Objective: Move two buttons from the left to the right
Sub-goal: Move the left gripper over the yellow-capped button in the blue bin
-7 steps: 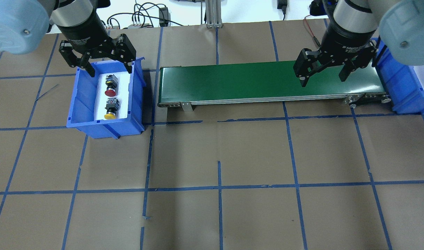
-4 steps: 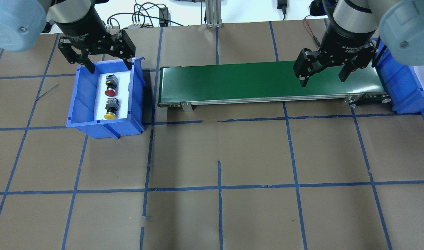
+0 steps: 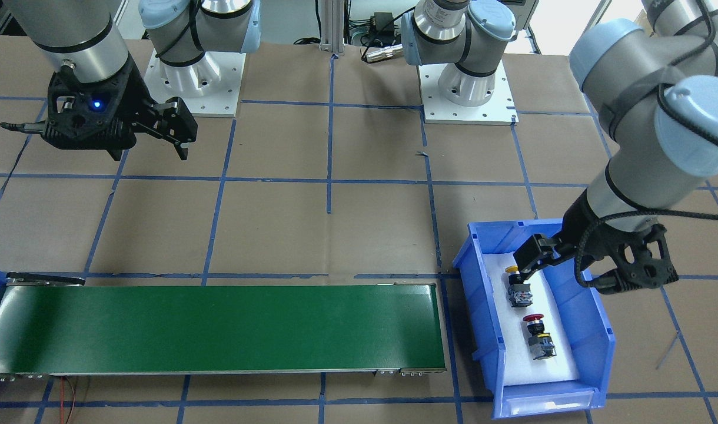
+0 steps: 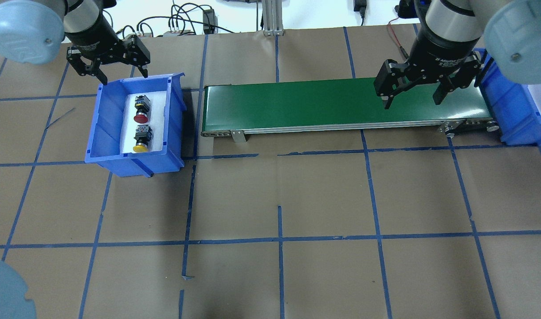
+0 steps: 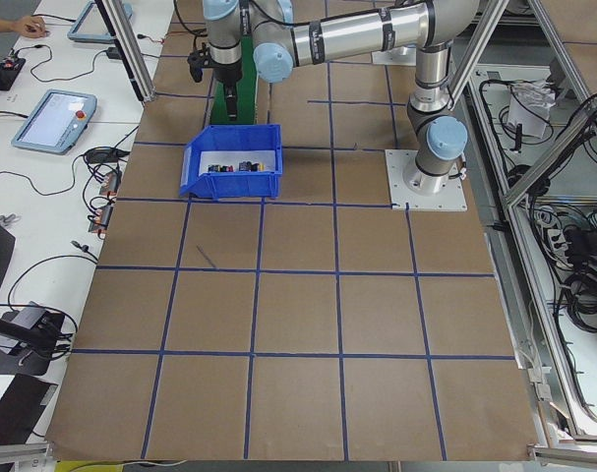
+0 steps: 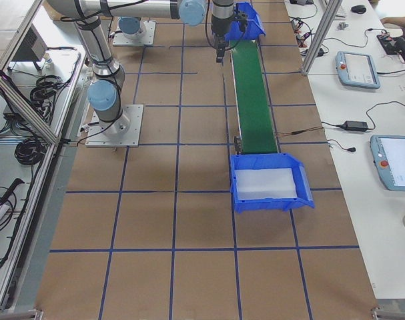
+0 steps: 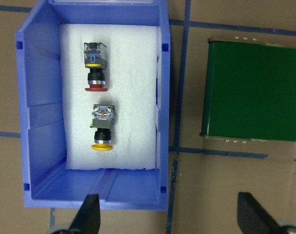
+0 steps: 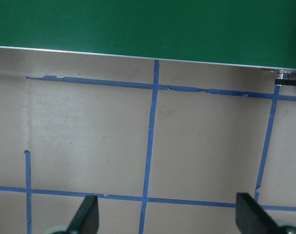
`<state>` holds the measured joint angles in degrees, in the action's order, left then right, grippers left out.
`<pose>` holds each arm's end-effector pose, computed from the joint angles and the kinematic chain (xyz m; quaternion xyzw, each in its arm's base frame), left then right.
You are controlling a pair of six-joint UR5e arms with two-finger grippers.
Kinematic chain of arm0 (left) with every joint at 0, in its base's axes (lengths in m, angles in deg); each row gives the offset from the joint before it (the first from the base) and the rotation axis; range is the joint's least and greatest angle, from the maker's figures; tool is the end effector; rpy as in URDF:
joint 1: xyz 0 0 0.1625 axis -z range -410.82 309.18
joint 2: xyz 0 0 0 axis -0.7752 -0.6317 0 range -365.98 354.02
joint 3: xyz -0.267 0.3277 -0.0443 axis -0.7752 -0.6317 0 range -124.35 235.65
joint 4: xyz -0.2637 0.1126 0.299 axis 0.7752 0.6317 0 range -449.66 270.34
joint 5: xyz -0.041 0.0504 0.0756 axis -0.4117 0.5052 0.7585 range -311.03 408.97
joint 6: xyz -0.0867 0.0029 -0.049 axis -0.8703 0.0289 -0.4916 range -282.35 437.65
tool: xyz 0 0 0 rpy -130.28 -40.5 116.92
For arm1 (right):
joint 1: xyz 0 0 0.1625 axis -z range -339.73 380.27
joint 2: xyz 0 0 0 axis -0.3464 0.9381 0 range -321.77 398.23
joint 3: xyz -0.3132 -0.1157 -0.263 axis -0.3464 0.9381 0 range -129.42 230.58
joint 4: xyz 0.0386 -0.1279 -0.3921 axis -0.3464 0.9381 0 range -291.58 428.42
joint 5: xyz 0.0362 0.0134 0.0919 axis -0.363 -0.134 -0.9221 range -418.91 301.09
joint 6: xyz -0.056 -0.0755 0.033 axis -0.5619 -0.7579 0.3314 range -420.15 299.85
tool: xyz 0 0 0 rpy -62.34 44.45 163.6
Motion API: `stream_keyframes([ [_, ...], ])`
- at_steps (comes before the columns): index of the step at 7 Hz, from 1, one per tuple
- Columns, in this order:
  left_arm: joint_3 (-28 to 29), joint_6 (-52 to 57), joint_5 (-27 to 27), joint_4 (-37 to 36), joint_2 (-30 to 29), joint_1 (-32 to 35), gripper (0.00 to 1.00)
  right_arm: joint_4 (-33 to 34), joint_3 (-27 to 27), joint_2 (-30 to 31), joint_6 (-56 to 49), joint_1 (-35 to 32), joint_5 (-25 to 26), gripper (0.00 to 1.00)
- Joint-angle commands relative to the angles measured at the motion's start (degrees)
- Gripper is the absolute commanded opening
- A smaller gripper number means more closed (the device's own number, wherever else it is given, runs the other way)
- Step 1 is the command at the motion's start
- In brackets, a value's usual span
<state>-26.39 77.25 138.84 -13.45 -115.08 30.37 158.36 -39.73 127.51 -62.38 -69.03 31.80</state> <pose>-0.0357 -0.6411 0.3935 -0.0802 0.9965 -0.0231 0.0005 0.1260 -0.4968 0.4789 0.0134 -0.9998 -0.0097 0.0060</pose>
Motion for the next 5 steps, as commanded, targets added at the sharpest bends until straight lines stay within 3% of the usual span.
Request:
stream_keyframes([
  [1, -0.4, 2.32, 0.4, -3.43, -4.1, -0.6, 1.0, -0.12, 0.05, -0.07, 1.09, 0.0, 0.08, 1.0],
  [2, -1.62, 2.33, 0.57, -3.88, -4.19, -0.6, 0.98, -0.2, 0.13, 0.02, 1.44, 0.0, 0.08, 1.0],
  [4, -4.6, 2.33, 0.75, -4.85, -4.11, -1.04, 0.77, -0.29, -0.04, -0.07, 1.53, 0.0, 0.34, 1.0],
  [5, -6.88, 2.59, 0.84, -5.55, -3.41, -1.22, 0.74, -0.29, -0.13, -0.07, 1.62, 0.0, 0.34, 1.0],
])
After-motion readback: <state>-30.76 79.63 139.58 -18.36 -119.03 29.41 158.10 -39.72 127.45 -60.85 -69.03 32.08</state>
